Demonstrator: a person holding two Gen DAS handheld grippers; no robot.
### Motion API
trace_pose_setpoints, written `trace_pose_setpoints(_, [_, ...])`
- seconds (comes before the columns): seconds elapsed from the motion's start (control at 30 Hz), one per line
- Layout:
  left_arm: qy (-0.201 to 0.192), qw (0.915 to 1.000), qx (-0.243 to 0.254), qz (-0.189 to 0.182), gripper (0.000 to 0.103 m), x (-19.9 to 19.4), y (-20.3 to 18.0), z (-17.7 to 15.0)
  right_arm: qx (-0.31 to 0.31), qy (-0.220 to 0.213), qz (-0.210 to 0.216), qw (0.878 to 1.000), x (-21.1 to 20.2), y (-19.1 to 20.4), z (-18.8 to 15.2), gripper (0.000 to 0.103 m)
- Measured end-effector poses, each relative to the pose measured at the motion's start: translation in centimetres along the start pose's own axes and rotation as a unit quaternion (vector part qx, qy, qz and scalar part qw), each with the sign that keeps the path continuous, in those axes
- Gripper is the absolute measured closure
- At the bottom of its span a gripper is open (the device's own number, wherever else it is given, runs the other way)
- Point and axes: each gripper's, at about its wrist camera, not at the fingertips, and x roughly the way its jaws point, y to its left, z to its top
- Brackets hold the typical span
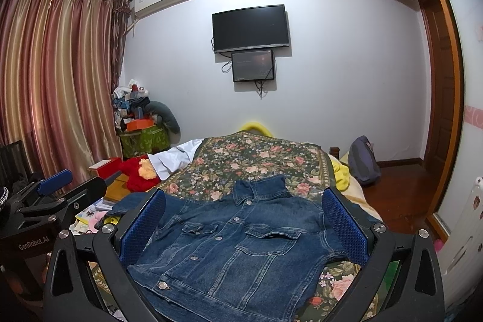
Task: Fold large clothes
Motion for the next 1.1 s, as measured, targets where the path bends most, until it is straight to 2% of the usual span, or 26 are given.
trace_pose_setpoints(1.1, [-0.005,1.0000,0.008,0.001,0.000,-0.26,-0.66,0.07,0.006,-0.001,0.002,1.000,0.28,0.14,0.05,0.000])
